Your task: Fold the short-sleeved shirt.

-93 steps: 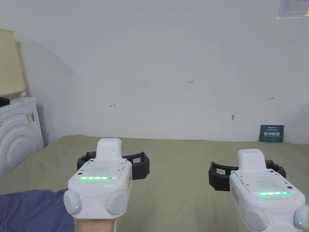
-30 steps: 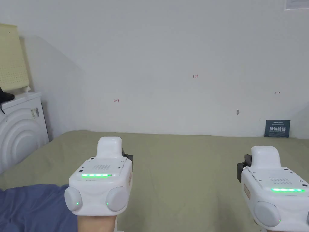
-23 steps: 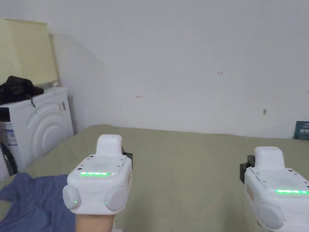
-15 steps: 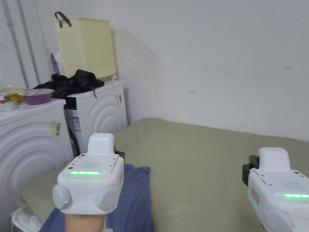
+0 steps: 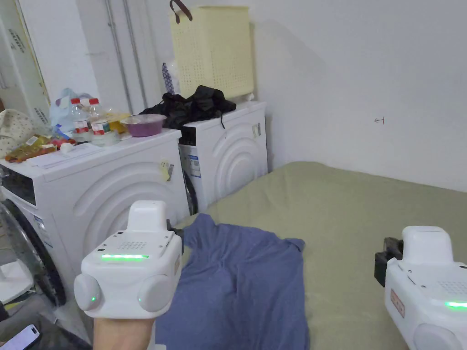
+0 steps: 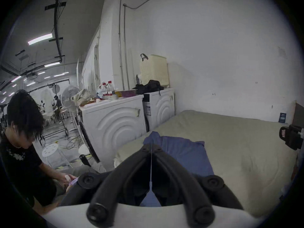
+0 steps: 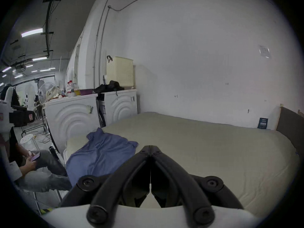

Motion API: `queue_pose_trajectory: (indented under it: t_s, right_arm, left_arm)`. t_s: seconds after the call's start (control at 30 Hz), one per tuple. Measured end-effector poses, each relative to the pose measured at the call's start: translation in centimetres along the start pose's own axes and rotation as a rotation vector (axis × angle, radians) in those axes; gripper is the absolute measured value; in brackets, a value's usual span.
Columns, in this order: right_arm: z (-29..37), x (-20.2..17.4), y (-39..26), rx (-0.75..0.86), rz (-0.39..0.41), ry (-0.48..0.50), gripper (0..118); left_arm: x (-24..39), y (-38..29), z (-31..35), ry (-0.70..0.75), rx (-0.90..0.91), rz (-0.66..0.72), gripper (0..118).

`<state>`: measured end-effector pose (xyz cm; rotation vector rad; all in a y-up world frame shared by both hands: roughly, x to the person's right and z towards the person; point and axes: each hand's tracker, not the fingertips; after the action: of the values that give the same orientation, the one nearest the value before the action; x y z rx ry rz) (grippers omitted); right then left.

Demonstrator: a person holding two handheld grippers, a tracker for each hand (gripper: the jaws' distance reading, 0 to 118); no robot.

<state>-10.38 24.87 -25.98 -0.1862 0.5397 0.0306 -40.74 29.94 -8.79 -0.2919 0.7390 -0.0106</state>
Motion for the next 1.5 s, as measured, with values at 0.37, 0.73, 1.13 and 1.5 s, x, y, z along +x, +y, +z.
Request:
queue_pose_trajectory:
  t_s: [0.37, 0.73, 1.13, 1.5]
  right_arm:
    - [-6.1, -0.2, -5.8, -0.167, -0.024, 0.011, 0]
    - [-9.6, 2.4, -11.9, -0.291, -0.061, 0.001, 0]
    - [-5.6, 5.6, -11.4, -0.313, -0.038, -0.034, 0]
    - [5.4, 13.0, -7.9, -0.237, -0.026, -0.198, 0]
  left_arm:
    - [7.2, -6.4, -16.5, -0.174, -0.330, -0.018, 1]
    - [14.8, -12.7, -31.7, -0.358, -0.748, -0.043, 117]
    - [18.5, -13.7, -30.7, -0.245, -0.738, -0.259, 1]
    - [20.4, -2.3, -17.8, -0.395, -0.505, -0.295, 1]
